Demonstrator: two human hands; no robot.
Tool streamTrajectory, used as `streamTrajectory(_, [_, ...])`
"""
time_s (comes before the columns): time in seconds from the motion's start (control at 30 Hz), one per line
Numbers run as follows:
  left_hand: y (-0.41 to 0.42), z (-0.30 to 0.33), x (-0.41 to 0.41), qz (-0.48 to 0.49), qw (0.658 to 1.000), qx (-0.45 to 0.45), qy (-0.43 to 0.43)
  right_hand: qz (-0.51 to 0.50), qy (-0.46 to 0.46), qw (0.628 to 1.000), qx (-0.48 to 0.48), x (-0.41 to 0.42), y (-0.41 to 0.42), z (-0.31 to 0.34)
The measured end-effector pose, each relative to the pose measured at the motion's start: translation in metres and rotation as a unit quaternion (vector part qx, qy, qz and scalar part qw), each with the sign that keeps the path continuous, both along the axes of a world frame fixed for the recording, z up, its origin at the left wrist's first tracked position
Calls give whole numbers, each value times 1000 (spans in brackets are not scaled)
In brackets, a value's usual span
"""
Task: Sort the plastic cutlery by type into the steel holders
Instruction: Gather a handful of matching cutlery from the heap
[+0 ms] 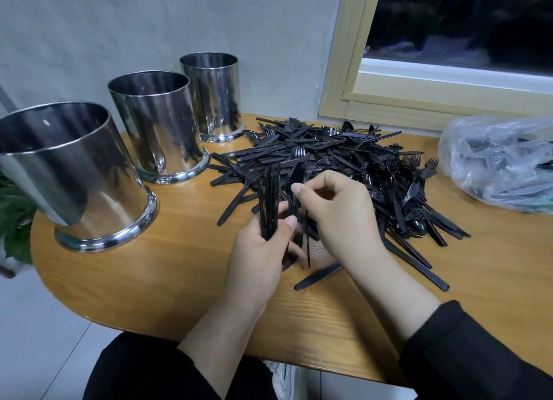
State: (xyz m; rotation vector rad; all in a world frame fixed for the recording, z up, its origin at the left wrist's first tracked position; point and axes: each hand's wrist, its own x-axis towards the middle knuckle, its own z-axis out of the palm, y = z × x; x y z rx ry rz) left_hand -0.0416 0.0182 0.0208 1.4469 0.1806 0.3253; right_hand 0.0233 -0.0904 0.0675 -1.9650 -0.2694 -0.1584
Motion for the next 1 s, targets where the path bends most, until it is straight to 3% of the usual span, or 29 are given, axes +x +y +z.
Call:
streamTrajectory(0.13, [0, -5, 1, 6, 999, 34, 3, -20, 1, 1000, 19, -4, 6, 0])
streamTrajectory(0.33, [-1, 1, -1, -20, 1000, 3, -2, -27, 12, 997, 75, -7, 13, -6])
streamTrajectory(0.67, [3, -8, 3, 9, 998, 40, 37, 26, -1, 999, 42, -13, 9, -2])
streamTrajectory(0.8, [5, -7, 2, 10, 999, 31, 39, -10, -82, 992, -93, 12, -26, 2])
streamTrajectory(0.93, [5, -4, 1, -8, 999, 20, 27, 0, -25, 944, -329, 48, -69, 2])
streamTrajectory(1.0, [5, -4, 0, -11, 999, 27, 29, 30, -28, 917, -397, 57, -78, -4])
